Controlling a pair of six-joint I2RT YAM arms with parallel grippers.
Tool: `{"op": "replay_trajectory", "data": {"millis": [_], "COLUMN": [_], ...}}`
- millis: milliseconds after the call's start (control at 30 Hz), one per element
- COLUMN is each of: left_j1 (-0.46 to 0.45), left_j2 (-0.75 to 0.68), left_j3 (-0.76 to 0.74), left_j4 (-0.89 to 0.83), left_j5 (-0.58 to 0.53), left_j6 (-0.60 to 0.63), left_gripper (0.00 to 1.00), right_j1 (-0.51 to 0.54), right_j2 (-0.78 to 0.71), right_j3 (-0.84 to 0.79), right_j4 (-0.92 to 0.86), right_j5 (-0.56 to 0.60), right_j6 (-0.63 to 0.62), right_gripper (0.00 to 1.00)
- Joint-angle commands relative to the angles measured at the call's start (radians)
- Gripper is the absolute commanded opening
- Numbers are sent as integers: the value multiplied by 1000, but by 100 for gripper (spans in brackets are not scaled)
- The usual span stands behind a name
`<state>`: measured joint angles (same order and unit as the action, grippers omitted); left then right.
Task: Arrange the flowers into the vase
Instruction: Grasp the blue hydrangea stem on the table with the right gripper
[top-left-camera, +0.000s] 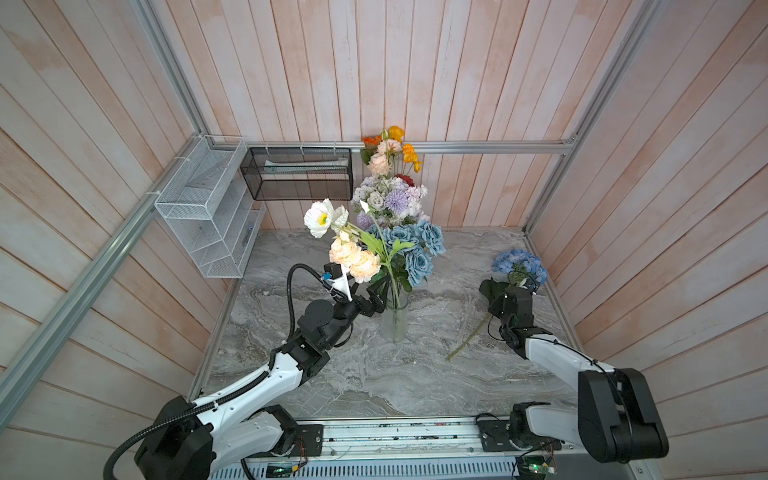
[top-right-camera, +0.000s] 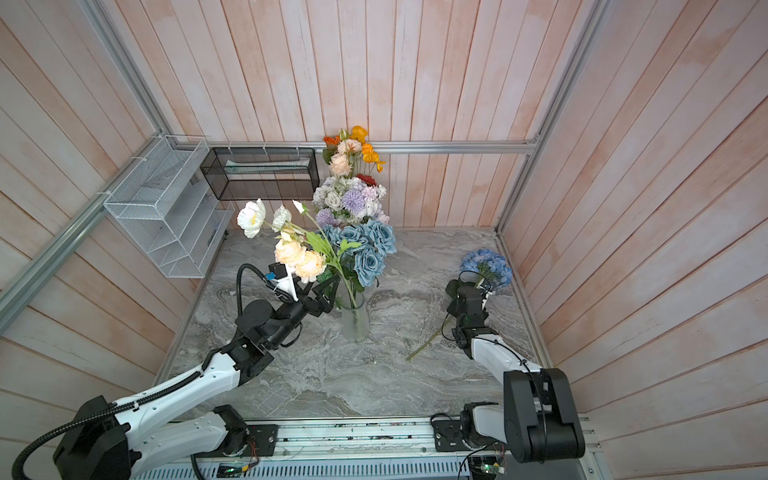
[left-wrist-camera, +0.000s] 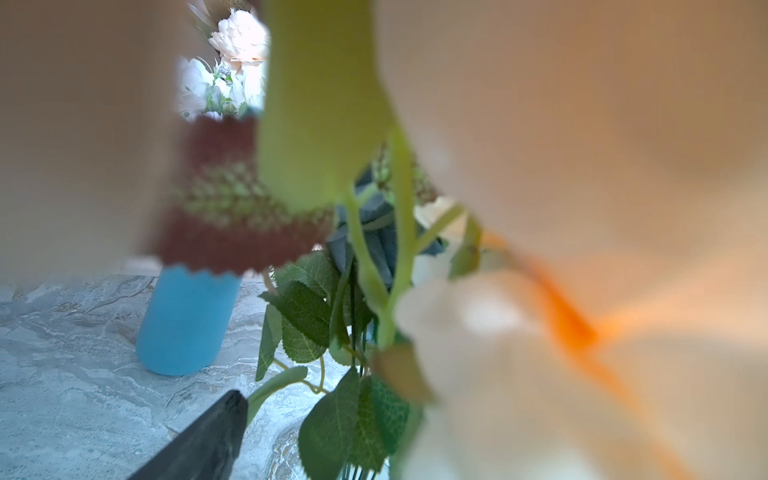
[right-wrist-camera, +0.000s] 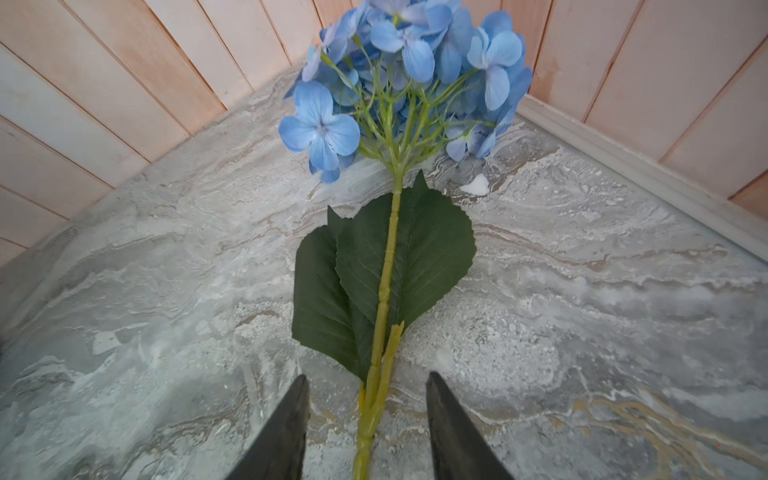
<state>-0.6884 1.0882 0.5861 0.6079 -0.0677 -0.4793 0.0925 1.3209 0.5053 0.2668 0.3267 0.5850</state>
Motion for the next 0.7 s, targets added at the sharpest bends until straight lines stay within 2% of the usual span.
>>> {"op": "replay_trajectory", "data": {"millis": [0, 433, 667], "left_j1": [5, 5, 4], "left_j2": [-11, -17, -27], "left_j3": [-11, -15, -14], "left_j4": [29, 20, 12], "left_j5": [-7, -7, -11], "left_j6": [-7, -15, -14], "left_gripper": [100, 100, 100], "right_j1": [-8, -40, -49], "right_j2": [52, 235, 322], "right_j3": [42, 87, 145], "right_j4": [-8, 54, 25], "right_j5": [-35, -90, -141], "right_j6": [20, 47, 48], "right_gripper": [46, 45, 43]}}
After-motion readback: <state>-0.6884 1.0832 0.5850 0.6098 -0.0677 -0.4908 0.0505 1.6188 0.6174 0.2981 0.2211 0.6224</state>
